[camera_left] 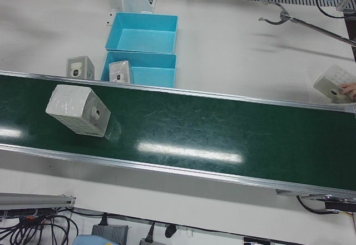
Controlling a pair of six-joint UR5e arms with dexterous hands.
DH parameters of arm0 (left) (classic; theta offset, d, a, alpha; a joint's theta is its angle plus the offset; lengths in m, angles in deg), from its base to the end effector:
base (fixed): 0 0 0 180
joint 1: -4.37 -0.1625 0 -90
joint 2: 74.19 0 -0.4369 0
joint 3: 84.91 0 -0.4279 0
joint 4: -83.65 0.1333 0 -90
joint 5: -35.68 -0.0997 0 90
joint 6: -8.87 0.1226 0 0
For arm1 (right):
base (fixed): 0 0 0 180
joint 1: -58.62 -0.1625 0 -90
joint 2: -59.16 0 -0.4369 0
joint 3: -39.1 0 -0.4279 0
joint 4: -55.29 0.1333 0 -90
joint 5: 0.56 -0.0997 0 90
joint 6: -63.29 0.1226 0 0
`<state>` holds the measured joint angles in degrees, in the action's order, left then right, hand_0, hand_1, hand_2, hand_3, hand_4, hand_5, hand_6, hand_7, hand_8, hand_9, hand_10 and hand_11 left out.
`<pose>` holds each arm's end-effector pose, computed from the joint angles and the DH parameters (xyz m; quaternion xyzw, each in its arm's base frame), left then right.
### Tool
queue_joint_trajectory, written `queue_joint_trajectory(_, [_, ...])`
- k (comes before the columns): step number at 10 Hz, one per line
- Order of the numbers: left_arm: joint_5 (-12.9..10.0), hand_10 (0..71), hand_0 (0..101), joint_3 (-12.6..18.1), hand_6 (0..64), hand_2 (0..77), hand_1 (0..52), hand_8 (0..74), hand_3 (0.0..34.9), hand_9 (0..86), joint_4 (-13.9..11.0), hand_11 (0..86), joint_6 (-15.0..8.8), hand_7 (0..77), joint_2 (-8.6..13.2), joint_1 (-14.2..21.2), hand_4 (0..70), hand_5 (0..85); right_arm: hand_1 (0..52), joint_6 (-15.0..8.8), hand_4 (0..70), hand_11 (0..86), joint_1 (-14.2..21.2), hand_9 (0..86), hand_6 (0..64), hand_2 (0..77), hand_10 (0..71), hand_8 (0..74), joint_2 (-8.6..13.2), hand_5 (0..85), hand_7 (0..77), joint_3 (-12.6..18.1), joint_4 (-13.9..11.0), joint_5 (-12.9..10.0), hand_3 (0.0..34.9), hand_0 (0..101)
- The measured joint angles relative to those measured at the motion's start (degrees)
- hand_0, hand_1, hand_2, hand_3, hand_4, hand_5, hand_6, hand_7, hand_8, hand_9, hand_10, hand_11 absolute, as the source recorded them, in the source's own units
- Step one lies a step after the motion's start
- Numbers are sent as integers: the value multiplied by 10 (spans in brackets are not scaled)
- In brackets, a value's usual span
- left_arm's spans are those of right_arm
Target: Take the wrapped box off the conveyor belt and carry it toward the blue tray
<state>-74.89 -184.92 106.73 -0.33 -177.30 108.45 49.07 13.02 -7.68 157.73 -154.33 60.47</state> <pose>-0.2353 -0.5673 0.5196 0.0965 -0.7007 0.7067 0.0166 -0.2636 -0.5445 0.2798 -0.0744 -0.8121 0.5727 0.0835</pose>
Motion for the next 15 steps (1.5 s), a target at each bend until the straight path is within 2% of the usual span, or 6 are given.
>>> queue_joint_trajectory(7, [0,0,0,0,5,11,0,5,0,0,0,0,0,5,0,0,5,5,71,0,76,16,3,44,0,147,11,0,8,256,202,-24,2,-1,301,377])
queue_joint_trajectory(11, [0,0,0,0,0,5,0,0,0,0,0,0,0,5,0,0,5,5,71,-1,76,16,2,44,0,147,16,0,32,256,202,-37,0,-3,301,378])
queue_joint_trajectory(12, [0,0,0,0,0,5,0,0,0,0,0,0,0,5,0,0,5,5,76,-2,76,16,3,44,0,147,16,0,33,256,202,-36,-1,-2,302,378])
queue_joint_trajectory(13, [0,0,0,0,5,11,0,0,0,5,0,0,0,5,0,0,5,5,104,-5,87,16,1,44,0,142,5,0,32,256,202,-38,-3,-1,301,402])
queue_joint_trajectory(14, [0,0,0,0,5,5,0,0,0,5,0,0,0,5,0,0,5,5,120,-12,54,16,-5,22,0,158,5,0,33,240,202,-48,-3,1,301,434])
queue_joint_trajectory(15, [0,0,0,0,5,5,0,0,0,5,0,0,0,5,0,0,5,5,120,-18,54,16,-11,22,0,158,5,0,38,240,191,-73,-2,1,301,434])
